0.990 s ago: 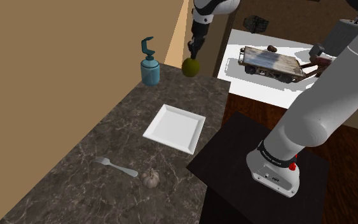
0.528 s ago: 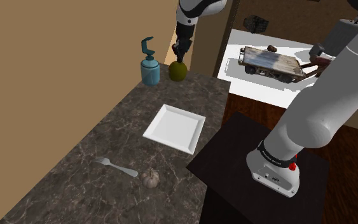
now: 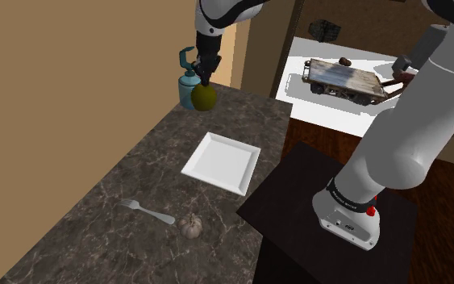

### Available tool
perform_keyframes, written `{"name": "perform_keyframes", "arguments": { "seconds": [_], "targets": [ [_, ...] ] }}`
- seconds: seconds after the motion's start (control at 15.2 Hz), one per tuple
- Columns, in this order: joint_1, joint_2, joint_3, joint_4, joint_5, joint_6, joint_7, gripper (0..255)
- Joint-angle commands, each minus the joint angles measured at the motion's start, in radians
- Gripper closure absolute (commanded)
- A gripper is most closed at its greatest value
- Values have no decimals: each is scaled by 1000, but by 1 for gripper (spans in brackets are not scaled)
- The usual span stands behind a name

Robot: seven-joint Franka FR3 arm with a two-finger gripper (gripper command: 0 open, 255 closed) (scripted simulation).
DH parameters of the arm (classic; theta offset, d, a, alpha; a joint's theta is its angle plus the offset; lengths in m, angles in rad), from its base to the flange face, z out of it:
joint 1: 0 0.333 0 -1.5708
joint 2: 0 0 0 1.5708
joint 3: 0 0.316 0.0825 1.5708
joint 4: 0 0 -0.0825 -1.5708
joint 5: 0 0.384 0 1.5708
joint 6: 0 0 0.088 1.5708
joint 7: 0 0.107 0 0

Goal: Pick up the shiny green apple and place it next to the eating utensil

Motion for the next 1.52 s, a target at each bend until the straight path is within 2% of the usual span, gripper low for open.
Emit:
{"name": "perform_keyframes", "arguments": {
  "seconds": [0.0, 0.66, 1.32, 1.45],
  "targets": [
    [24, 29, 22, 28, -4, 3, 49, 255],
    [144, 210, 108, 268, -45, -55, 270, 255],
    [281, 475, 150, 659, -102, -185, 447, 255],
    [280, 478, 149, 636, -103, -160, 448, 255]
  ]
}}
